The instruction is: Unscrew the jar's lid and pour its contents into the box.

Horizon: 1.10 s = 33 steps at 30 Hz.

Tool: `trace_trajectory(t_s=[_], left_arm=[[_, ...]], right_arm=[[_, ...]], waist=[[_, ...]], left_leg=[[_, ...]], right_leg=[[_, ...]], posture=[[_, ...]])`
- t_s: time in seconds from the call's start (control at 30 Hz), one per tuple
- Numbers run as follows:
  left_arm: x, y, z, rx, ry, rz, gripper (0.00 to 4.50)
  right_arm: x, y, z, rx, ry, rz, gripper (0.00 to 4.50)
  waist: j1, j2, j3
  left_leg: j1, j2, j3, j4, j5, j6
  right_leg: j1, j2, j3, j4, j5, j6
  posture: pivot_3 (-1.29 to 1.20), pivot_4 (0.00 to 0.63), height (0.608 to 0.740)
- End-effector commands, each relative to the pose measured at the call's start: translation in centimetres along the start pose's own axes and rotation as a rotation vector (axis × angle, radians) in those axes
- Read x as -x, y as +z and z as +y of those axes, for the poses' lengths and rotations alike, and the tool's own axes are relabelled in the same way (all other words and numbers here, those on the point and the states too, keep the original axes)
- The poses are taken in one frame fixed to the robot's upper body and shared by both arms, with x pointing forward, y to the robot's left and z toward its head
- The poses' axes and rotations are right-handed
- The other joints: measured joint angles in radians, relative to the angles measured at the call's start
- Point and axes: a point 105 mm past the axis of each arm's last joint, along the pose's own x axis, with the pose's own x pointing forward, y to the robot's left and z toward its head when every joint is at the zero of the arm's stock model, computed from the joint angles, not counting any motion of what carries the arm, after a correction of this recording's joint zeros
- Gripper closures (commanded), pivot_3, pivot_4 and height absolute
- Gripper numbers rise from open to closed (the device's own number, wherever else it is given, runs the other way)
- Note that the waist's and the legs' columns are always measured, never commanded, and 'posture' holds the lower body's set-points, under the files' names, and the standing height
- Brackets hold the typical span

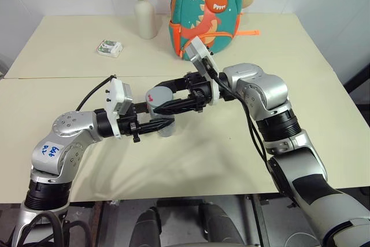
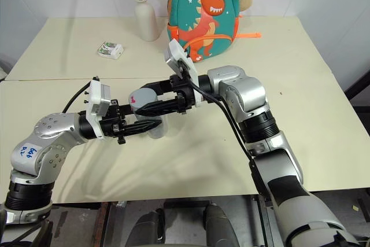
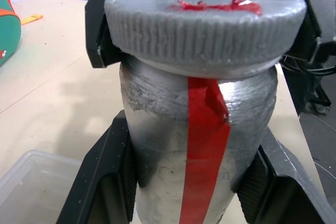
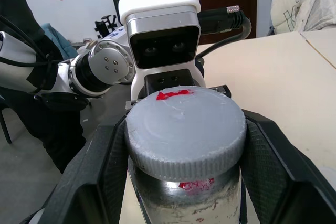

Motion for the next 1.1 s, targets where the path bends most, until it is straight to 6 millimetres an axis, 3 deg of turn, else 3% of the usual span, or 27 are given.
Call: trace_trajectory(t_s=[0.03,0.3,0.4,0.5,0.63,0.73,0.87,0.97,1.03,1.1], left_arm=[[0.1,0.8,-0.5,-0.039,-0.014,-0.015,2.5],[0.5,0.3,-0.5,-0.036,-0.013,0.008,2.5],[0.6,0.2,-0.6,-0.035,-0.011,0.012,2.5],[0.9,0.1,-0.6,-0.044,0.003,0.018,2.5],[1.8,0.4,-0.6,-0.052,0.031,0.011,2.5],[2.8,0.5,-0.6,-0.05,0.054,0.005,2.5],[3.6,0.9,-0.7,-0.046,0.08,-0.015,2.5],[3.8,1.1,-0.3,-0.038,0.098,-0.035,2.5],[3.7,1.3,-0.1,-0.04,0.104,-0.04,2.5],[3.7,1.3,0.1,-0.043,0.104,-0.038,2.5]], right_arm=[[0.0,2.3,1.2,0.05,0.063,-0.082,1.93],[0.7,4.7,3.0,-0.061,0.162,-0.25,1.93],[1.0,4.6,3.4,-0.074,0.164,-0.26,1.93],[2.4,4.2,2.4,-0.048,0.042,-0.272,1.93],[6.8,2.7,-0.7,-0.013,-0.286,-0.271,1.93],[11.4,0.0,-2.9,0.077,-0.609,-0.184,1.93],[16.6,-3.5,-3.6,0.104,-0.914,-0.139,1.93],[18.3,-7.7,-3.2,0.093,-1.012,-0.065,1.93],[18.6,-10.6,-2.7,0.1,-1.028,0.025,1.93],[18.7,-12.6,-2.3,0.043,-1.049,0.01,1.93]], waist=[[0.0,0.0,0.0],[-0.002,0.0,0.0],[0.0,0.0,0.0],[0.001,0.0,0.0],[0.002,0.0,0.0],[0.003,0.0,0.0],[0.003,0.0,0.0],[-0.002,0.0,0.0],[-0.003,0.0,0.0],[-0.003,0.0,0.0]], left_leg=[[0.0,0.0,0.0,0.0,0.0,0.0],[0.0,0.0,0.0,0.0,0.0,0.0],[0.0,0.0,0.0,0.0,0.0,0.0],[0.0,0.0,0.0,0.0,0.0,0.0],[0.0,0.0,0.0,0.0,0.0,0.0],[0.0,0.0,0.0,0.0,0.0,0.0],[0.0,0.0,0.001,-0.001,0.0,0.001],[0.0,0.0,0.003,-0.001,0.0,0.001],[0.001,0.0,0.004,-0.001,0.0,0.001],[0.001,0.0,0.004,-0.001,0.0,0.001]], right_leg=[[0.0,0.0,0.0,0.0,0.0,0.0],[0.0,0.0,0.0,0.0,0.0,0.0],[0.0,0.0,0.0,0.0,0.0,0.0],[0.0,0.0,0.0,0.0,0.0,0.0],[0.0,0.0,0.0,-0.001,0.0,0.0],[0.0,0.0,0.0,-0.002,0.0,0.0],[0.0,0.0,0.001,-0.003,0.0,0.0],[0.0,0.0,0.003,-0.003,0.0,0.0],[0.0,0.0,0.003,-0.003,0.0,0.0],[0.0,0.0,0.004,-0.003,0.001,0.001]], posture=[[0.0,0.15,0.74],[0.0,0.15,0.74],[0.0,0.15,0.74],[0.0,0.15,0.74],[0.0,0.15,0.74],[0.0,0.15,0.74],[0.0,0.15,0.74],[0.0,0.15,0.74],[0.0,0.15,0.74],[0.0,0.15,0.74]])
